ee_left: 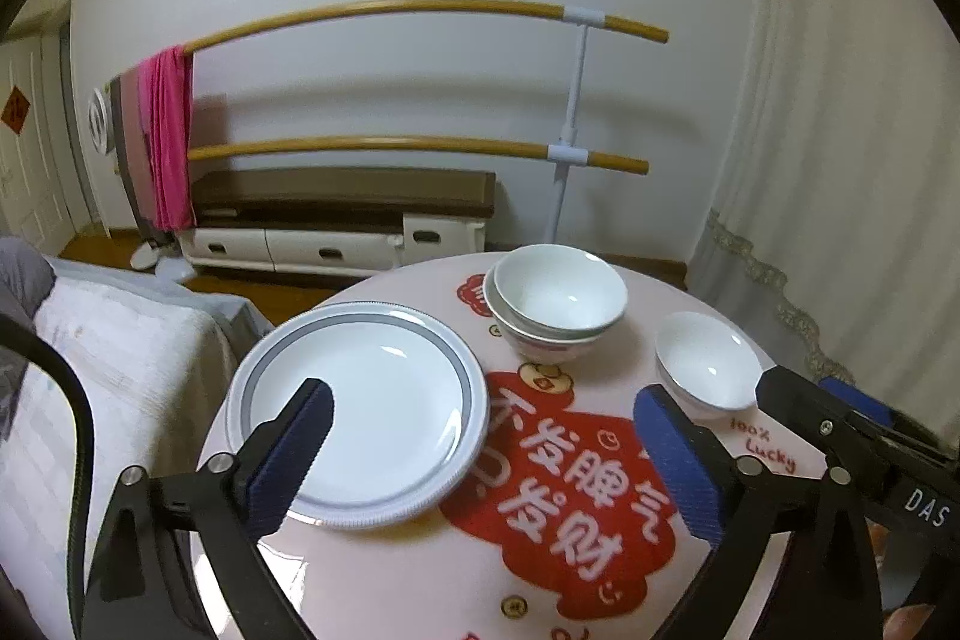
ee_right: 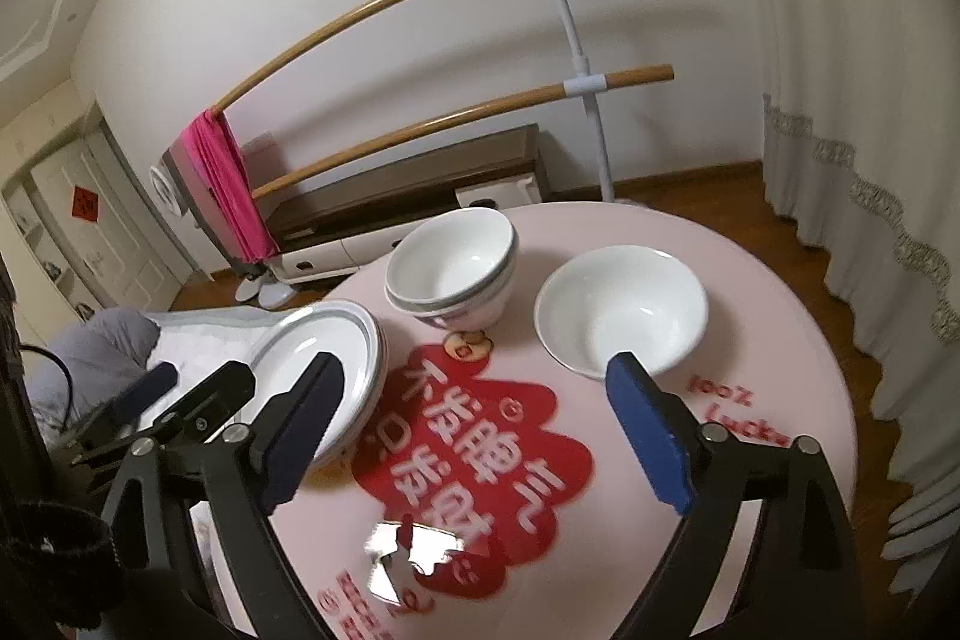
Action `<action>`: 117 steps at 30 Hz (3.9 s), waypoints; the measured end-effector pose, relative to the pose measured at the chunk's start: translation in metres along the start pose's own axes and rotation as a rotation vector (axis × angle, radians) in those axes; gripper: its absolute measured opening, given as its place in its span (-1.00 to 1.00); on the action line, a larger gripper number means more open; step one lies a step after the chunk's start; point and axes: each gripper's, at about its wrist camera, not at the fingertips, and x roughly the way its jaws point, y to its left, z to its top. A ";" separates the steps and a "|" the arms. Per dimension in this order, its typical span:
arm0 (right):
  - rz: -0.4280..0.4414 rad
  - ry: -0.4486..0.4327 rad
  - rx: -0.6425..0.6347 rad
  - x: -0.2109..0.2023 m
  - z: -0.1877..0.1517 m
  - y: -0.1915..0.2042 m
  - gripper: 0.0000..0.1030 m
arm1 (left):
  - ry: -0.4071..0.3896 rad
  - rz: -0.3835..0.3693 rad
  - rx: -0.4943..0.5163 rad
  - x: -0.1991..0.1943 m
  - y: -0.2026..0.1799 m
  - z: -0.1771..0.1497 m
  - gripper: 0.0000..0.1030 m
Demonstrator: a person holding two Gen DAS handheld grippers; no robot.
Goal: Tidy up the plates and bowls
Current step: 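Move both tools to the rim of the remaining white bowl, then close the left tool on the bowl rim while the right tool grips it too, then lift and carry the held bowl with both tools toward the bowl stack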
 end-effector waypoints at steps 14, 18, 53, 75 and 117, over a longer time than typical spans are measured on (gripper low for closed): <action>-0.044 0.019 -0.007 -0.035 -0.029 -0.062 0.90 | 0.031 0.069 -0.053 -0.010 -0.049 -0.039 0.98; -0.045 0.022 0.004 -0.031 -0.029 -0.077 0.90 | 0.056 0.067 -0.038 0.002 -0.062 -0.034 0.98; -0.058 0.188 0.102 0.102 0.015 -0.154 0.18 | 0.207 0.006 0.020 0.194 -0.121 0.025 0.97; 0.000 0.206 0.112 0.115 0.017 -0.147 -0.68 | 0.321 -0.094 0.071 0.245 -0.130 0.031 -0.21; 0.026 0.057 -0.031 0.012 0.026 -0.040 -0.78 | 0.127 -0.182 0.037 0.076 -0.052 0.043 -0.75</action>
